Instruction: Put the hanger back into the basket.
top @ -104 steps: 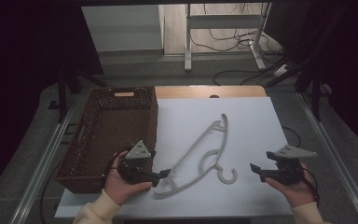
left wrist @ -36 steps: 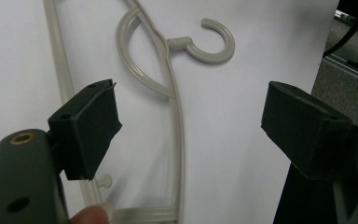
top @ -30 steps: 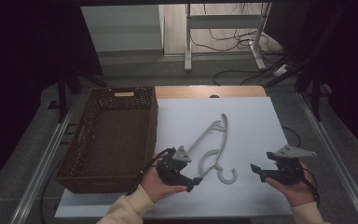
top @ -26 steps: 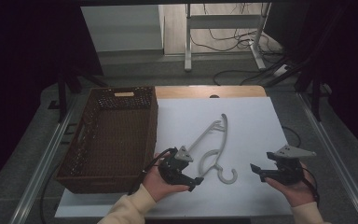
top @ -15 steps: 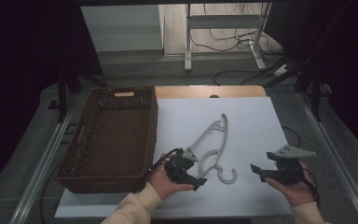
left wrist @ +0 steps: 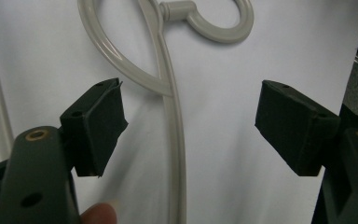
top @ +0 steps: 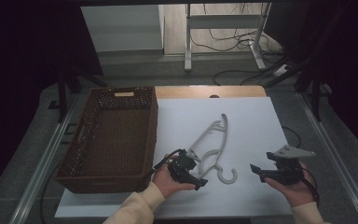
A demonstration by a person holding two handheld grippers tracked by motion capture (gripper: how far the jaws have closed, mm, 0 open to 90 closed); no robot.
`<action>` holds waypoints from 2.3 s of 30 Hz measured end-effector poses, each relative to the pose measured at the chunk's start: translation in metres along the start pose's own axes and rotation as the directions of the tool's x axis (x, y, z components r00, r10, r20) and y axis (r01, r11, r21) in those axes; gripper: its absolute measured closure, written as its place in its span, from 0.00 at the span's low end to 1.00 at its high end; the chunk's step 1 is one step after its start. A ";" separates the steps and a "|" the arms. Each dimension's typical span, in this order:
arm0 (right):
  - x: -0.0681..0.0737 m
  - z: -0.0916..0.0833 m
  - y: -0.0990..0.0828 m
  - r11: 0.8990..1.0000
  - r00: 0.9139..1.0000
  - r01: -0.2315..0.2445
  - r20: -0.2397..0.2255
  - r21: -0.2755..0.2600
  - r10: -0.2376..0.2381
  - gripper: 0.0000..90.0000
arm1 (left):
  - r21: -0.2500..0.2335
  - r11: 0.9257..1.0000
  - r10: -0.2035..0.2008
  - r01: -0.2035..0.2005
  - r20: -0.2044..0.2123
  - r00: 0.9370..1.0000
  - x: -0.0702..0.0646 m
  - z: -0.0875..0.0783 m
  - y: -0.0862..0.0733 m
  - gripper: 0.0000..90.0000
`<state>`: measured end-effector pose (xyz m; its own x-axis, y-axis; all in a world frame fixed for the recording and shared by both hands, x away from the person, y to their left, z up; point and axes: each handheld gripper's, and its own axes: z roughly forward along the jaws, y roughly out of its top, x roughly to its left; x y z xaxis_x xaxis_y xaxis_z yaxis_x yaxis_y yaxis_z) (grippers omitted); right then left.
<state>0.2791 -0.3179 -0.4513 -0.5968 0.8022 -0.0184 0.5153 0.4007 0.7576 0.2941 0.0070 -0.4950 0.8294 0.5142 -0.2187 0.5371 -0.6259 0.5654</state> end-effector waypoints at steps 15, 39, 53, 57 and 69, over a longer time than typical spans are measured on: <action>0.000 0.000 0.000 1.000 1.000 -0.001 0.001 -0.001 0.001 0.24 | 0.030 0.999 -0.043 0.043 0.005 0.999 0.007 0.014 0.002 0.41; -0.001 0.000 0.000 1.000 1.000 -0.003 0.003 -0.001 0.003 0.24 | 0.061 0.996 -0.068 0.066 0.026 0.997 0.010 0.023 0.000 0.58; -0.001 0.000 0.000 1.000 1.000 -0.001 0.006 -0.002 0.001 0.24 | 0.089 0.996 0.006 0.002 -0.086 0.996 -0.003 0.025 0.001 0.66; -0.001 -0.001 0.000 1.000 1.000 -0.001 0.006 -0.002 0.001 0.24 | 0.093 0.996 0.004 0.005 -0.098 0.995 -0.003 0.025 0.001 0.70; -0.001 0.000 -0.001 1.000 1.000 -0.006 0.005 0.001 0.006 0.24 | 0.087 0.996 -0.017 0.024 -0.087 0.996 0.000 0.024 0.001 0.74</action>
<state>0.2794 -0.3192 -0.4517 -0.5905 0.8068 -0.0173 0.5193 0.3963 0.7572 0.2979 -0.0079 -0.5139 0.8037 0.5737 -0.1580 0.5685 -0.6619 0.4886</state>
